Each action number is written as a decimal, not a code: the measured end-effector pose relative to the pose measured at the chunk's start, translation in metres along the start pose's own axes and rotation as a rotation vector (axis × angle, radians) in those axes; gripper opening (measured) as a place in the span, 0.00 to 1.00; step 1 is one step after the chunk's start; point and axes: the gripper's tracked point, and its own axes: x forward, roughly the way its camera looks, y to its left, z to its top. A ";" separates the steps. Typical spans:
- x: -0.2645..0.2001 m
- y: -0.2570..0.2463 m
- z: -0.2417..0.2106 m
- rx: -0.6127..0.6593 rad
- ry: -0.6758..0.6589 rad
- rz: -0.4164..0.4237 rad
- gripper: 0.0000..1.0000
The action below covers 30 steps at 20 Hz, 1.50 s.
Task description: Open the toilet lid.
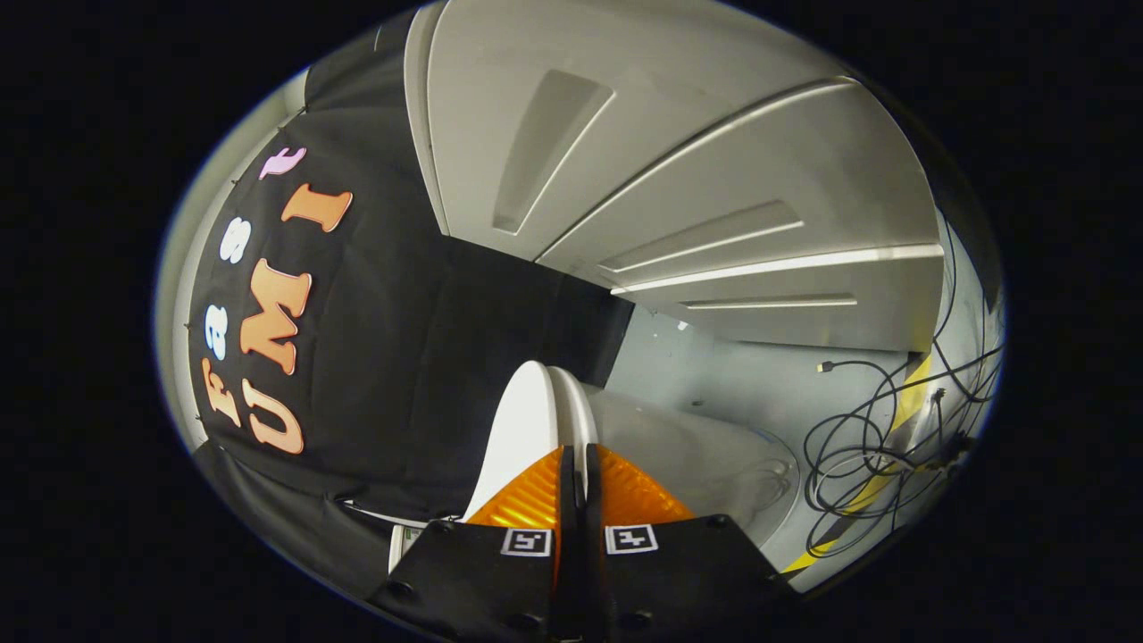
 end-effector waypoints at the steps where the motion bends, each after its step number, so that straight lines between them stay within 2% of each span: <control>1: 0.000 -0.001 0.000 0.019 0.005 -0.002 0.08; 4: 0.001 0.013 0.002 0.037 0.006 0.017 0.08; 11: -0.002 0.018 0.000 0.023 0.020 0.003 0.08; 17: -0.015 0.066 0.012 -0.192 -0.049 0.041 0.08; 20: -0.009 0.085 0.027 -0.301 -0.133 0.054 0.08; 23: -0.012 0.098 0.029 -0.315 -0.139 0.066 0.08; 30: -0.013 0.117 0.027 -0.432 -0.174 0.061 0.08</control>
